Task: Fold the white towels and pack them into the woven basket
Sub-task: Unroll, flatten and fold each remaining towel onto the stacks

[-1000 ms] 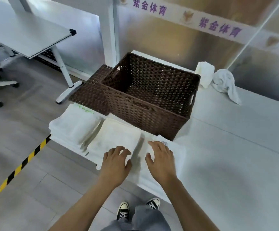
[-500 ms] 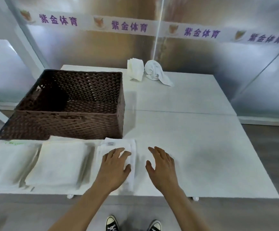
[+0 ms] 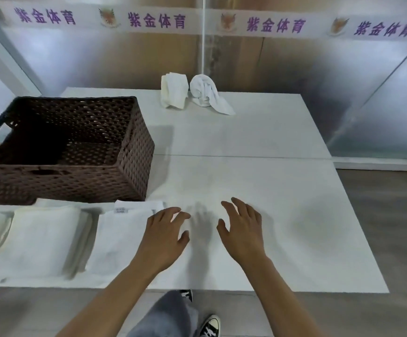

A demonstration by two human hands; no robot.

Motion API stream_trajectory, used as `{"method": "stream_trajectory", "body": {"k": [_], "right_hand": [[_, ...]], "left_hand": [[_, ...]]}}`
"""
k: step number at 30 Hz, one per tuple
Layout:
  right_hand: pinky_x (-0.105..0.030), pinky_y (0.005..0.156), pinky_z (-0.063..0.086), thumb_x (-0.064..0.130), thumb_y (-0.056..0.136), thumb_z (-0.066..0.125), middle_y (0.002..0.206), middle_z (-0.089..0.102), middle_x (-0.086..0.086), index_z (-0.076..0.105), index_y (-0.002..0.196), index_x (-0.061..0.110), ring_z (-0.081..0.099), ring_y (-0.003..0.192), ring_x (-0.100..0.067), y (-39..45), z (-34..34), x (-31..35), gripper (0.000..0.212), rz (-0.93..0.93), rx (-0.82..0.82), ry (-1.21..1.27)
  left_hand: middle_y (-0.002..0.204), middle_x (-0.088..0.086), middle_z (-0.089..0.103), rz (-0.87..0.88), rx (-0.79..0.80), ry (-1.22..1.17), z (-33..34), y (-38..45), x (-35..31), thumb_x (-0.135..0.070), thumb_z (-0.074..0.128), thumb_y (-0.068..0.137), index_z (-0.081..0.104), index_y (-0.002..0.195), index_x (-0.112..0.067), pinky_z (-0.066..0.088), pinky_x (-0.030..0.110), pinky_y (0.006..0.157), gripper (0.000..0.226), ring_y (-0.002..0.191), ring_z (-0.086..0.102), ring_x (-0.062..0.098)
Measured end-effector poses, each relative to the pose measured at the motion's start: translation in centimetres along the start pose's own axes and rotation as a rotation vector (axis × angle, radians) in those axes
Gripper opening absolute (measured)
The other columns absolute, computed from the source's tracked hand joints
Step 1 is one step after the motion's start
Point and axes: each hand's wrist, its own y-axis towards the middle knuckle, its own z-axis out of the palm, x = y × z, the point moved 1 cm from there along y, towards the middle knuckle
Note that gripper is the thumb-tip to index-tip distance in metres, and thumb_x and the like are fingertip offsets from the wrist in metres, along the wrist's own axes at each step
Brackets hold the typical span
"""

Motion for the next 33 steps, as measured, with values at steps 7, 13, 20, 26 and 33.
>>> {"method": "stream_trajectory", "body": {"k": [7, 13, 20, 26, 33], "right_hand": [[-0.044, 0.109, 0.035, 0.034, 0.09, 0.066, 0.143, 0.057, -0.005, 0.06, 0.137, 0.024, 0.055, 0.126, -0.031, 7.6, 0.2, -2.5, 0.049, -0.003, 0.0, -0.042], [-0.045, 0.109, 0.033, 0.032, 0.093, 0.063, 0.145, 0.054, -0.007, 0.057, 0.141, 0.022, 0.053, 0.127, -0.031, 15.6, -0.8, -4.6, 0.049, -0.021, 0.048, -0.062], [-0.04, 0.111, 0.027, 0.033, 0.097, 0.056, 0.149, 0.046, -0.002, 0.049, 0.147, 0.026, 0.048, 0.13, -0.028, 26.5, -1.4, -8.8, 0.051, -0.092, 0.133, -0.124], [-0.041, 0.111, 0.028, 0.033, 0.098, 0.054, 0.15, 0.046, -0.002, 0.049, 0.147, 0.025, 0.046, 0.132, -0.028, 36.2, 2.1, -12.2, 0.05, -0.156, 0.186, -0.121], [-0.042, 0.111, 0.031, 0.029, 0.096, 0.056, 0.154, 0.04, -0.003, 0.046, 0.149, 0.024, 0.045, 0.133, -0.03, 47.1, 7.6, -15.2, 0.054, -0.224, 0.262, -0.186]], "left_hand": [[0.126, -0.002, 0.06, -0.025, -0.039, 0.028, -0.5, 8.3, -0.1, -0.038, 0.047, 0.086, 0.065, 0.121, -0.027, 0.043, 0.043, 0.096, 0.041, 0.116, 0.058, 0.026], [0.133, -0.006, 0.054, -0.004, -0.034, 0.073, -0.9, 17.0, -0.1, -0.031, 0.06, 0.093, 0.06, 0.13, -0.028, 0.032, 0.038, 0.103, 0.037, 0.122, 0.051, 0.024], [0.139, -0.003, 0.049, -0.081, 0.015, 0.069, 0.5, 26.2, -0.1, -0.032, 0.054, 0.097, 0.053, 0.136, -0.027, 0.029, 0.039, 0.107, 0.04, 0.128, 0.045, 0.026], [0.135, -0.003, 0.053, -0.178, 0.004, 0.055, 5.3, 31.5, 0.4, -0.033, 0.058, 0.094, 0.057, 0.134, -0.025, 0.03, 0.039, 0.105, 0.04, 0.127, 0.046, 0.026], [0.158, 0.001, 0.031, -0.257, 0.12, 0.013, 11.0, 36.2, 1.9, -0.058, 0.058, 0.089, 0.038, 0.15, -0.033, 0.032, 0.052, 0.111, 0.069, 0.146, 0.026, 0.031]]}}
